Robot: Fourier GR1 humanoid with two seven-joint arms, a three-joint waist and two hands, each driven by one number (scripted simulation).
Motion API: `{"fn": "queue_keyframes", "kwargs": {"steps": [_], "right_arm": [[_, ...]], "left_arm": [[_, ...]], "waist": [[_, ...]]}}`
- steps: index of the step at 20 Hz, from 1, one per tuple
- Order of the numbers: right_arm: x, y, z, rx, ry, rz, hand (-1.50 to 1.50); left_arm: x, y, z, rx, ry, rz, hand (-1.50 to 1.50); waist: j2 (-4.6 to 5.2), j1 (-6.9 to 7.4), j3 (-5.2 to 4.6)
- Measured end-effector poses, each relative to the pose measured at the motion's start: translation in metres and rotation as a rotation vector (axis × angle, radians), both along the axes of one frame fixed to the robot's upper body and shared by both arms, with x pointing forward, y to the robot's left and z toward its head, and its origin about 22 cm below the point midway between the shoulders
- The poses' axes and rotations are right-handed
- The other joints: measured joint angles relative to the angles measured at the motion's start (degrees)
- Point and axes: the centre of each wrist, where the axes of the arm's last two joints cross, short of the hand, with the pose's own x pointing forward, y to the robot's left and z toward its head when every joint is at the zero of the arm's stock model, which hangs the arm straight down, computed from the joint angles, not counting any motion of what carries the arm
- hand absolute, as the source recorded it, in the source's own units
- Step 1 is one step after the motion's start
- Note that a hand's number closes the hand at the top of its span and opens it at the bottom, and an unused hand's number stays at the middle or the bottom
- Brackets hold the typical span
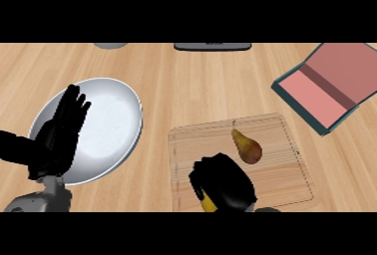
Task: Pick the lemon from the cutting board and place it in the cardboard box
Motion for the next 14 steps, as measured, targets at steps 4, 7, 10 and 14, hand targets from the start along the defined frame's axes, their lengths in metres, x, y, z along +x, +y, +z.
{"fn": "queue_keyframes", "kwargs": {"steps": [4, 7, 10, 14], "right_arm": [[-0.019, 0.011, 0.015, 0.002, -0.121, 0.014, 1.5], [-0.032, 0.017, 0.036, 0.018, -0.189, 0.039, 1.5], [-0.046, 0.019, 0.065, 0.023, -0.252, 0.073, 1.5], [-0.06, 0.009, 0.096, 0.126, -0.304, 0.026, 1.5]], "left_arm": [[0.003, 0.004, -0.006, 0.0, 0.0, 0.001, 0.0], [0.002, 0.005, 0.0, 0.0, -0.007, 0.004, 0.0], [0.007, 0.006, -0.002, 0.0, -0.006, 0.003, 0.0], [0.006, 0.003, -0.004, 0.002, -0.002, 0.002, 0.0]], "waist": [[0.04, -0.03, 0.04], [0.05, 0.03, 0.03], [0.06, -0.1, 0.01], [0.05, -0.06, 0.04]]}}
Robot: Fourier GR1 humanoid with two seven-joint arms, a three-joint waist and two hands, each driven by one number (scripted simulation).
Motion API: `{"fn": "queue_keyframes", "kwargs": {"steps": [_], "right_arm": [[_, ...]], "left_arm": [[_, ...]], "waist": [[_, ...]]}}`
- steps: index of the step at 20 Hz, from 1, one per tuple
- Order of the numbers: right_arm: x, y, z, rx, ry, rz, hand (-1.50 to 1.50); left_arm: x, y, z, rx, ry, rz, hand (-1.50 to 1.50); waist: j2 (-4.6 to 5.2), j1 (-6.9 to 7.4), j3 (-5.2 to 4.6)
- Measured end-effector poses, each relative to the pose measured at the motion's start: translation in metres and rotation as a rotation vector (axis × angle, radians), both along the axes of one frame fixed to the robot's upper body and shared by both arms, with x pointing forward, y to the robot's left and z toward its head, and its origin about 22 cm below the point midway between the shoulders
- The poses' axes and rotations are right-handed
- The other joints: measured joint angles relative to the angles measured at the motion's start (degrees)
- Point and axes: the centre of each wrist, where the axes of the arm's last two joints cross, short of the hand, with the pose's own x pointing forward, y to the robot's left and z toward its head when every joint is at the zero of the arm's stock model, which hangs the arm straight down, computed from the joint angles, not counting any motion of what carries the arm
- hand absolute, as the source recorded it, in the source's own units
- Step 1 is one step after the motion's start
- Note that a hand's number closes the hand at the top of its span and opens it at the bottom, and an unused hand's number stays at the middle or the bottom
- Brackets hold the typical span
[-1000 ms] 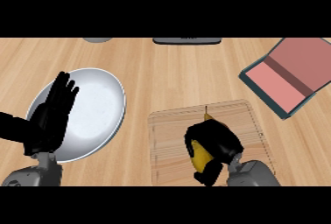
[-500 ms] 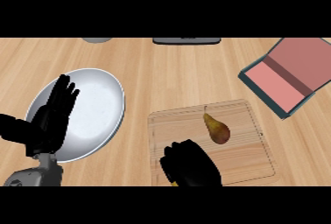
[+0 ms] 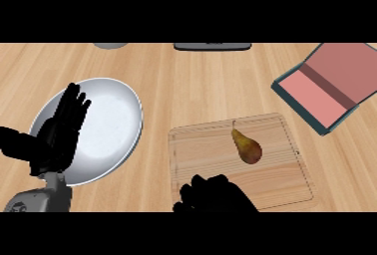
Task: Pick the lemon from the cutting board and place it in the cardboard box
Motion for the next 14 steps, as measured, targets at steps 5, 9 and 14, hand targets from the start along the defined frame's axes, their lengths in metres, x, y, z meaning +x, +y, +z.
{"fn": "queue_keyframes", "kwargs": {"steps": [5, 9, 14], "right_arm": [[0.0, -0.017, 0.03, 0.182, -0.07, -0.153, 1.5], [0.009, -0.032, 0.054, 0.275, -0.133, -0.294, 1.5], [0.033, -0.057, 0.08, 0.322, -0.149, -0.425, 1.5]], "left_arm": [[-0.004, 0.0, 0.001, 0.001, 0.003, -0.007, 0.0], [0.0, -0.002, 0.002, 0.001, -0.001, -0.008, 0.0], [0.002, -0.002, 0.0, 0.0, -0.006, -0.009, 0.0]], "waist": [[0.06, 0.31, -0.03], [0.14, 0.32, -0.05], [0.12, 0.38, 0.04]]}}
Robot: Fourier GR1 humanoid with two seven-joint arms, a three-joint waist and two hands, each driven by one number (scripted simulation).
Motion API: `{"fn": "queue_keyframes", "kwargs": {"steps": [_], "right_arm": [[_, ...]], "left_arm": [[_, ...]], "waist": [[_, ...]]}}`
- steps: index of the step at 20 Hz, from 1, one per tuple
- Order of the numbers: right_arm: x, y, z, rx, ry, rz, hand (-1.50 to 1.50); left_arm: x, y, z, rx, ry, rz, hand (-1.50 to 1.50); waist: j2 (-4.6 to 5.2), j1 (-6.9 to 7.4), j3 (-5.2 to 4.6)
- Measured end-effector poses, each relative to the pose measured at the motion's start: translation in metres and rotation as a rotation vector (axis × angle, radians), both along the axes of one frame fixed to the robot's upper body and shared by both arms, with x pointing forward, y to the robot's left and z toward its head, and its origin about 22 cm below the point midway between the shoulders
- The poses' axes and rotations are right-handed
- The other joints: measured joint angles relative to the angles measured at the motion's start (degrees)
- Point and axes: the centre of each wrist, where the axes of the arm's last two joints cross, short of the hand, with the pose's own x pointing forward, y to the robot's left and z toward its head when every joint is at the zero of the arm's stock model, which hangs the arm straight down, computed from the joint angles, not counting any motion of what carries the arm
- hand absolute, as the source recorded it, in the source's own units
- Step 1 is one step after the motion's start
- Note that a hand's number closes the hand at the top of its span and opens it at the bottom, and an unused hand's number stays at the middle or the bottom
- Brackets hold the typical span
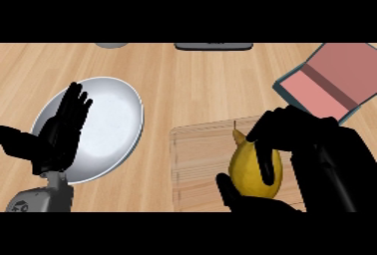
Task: Pick the lemon from the cutting board and place it in the cardboard box
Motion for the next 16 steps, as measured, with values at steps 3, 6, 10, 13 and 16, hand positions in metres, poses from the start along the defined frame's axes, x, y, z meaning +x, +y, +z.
{"fn": "queue_keyframes", "kwargs": {"steps": [3, 6, 10, 13, 16], "right_arm": [[0.019, -0.018, 0.008, 0.008, 0.014, -0.049, 1.5], [0.046, -0.033, 0.014, 0.012, 0.03, -0.093, 1.5], [0.078, -0.057, 0.018, -0.003, 0.011, -0.158, 1.5], [0.102, -0.082, 0.015, -0.049, -0.011, -0.218, 1.5], [0.125, -0.102, 0.006, -0.097, -0.014, -0.242, 1.5]], "left_arm": [[-0.001, 0.003, 0.002, 0.0, 0.004, -0.002, 0.0], [0.002, 0.004, 0.0, 0.002, 0.0, -0.003, 0.0], [0.003, 0.0, 0.001, 0.001, 0.002, -0.003, 0.0], [-0.002, -0.002, 0.003, 0.003, 0.003, -0.006, 0.0], [-0.005, -0.003, 0.003, -0.001, 0.003, -0.006, 0.0]], "waist": [[0.03, 0.01, -0.04], [0.06, 0.05, -0.01], [0.12, 0.16, -0.02], [0.16, 0.39, -0.04], [0.19, 0.48, -0.04]]}}
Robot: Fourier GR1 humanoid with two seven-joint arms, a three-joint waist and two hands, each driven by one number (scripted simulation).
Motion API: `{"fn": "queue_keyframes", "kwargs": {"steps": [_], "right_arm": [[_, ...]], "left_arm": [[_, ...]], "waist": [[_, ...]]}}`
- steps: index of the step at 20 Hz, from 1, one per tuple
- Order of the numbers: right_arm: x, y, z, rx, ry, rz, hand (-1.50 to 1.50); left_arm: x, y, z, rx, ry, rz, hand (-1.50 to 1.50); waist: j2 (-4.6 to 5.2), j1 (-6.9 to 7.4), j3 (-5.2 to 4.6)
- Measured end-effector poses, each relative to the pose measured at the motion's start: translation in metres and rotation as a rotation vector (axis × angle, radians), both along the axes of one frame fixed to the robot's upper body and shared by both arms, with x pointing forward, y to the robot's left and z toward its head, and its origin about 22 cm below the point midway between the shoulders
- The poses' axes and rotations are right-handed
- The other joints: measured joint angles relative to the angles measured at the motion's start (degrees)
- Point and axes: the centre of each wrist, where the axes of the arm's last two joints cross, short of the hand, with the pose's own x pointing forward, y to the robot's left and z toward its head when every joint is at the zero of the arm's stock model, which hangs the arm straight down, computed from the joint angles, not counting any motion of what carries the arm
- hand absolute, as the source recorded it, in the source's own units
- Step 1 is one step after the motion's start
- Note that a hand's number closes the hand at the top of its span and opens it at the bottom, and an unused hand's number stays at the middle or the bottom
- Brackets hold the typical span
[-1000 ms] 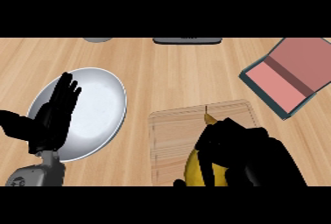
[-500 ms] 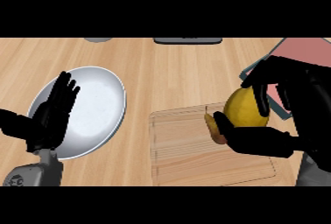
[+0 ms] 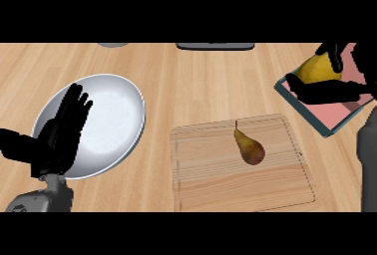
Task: Pick the lemon from the cutting board and place it in the cardboard box
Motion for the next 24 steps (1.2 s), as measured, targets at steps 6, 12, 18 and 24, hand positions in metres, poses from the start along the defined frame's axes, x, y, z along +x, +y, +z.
{"fn": "queue_keyframes", "kwargs": {"steps": [6, 12, 18, 24], "right_arm": [[0.041, -0.029, -0.033, -0.078, 0.024, -0.031, 1.5], [0.065, -0.058, -0.066, -0.284, 0.261, -0.083, -1.5], [0.091, -0.081, -0.088, -0.245, 0.4, -0.08, -1.5], [0.095, -0.097, -0.087, -0.066, 0.142, 0.002, -1.5]], "left_arm": [[0.0, 0.003, 0.001, -0.002, 0.0, -0.001, 0.0], [0.004, 0.0, 0.003, -0.007, -0.009, -0.015, 0.0], [0.003, 0.001, -0.006, 0.0, -0.004, -0.011, 0.0], [0.002, 0.002, -0.002, -0.006, -0.005, -0.014, 0.0]], "waist": [[0.08, 0.12, 0.0], [0.35, 0.67, -0.04], [0.34, 0.8, 0.01], [0.33, 0.64, 0.11]]}}
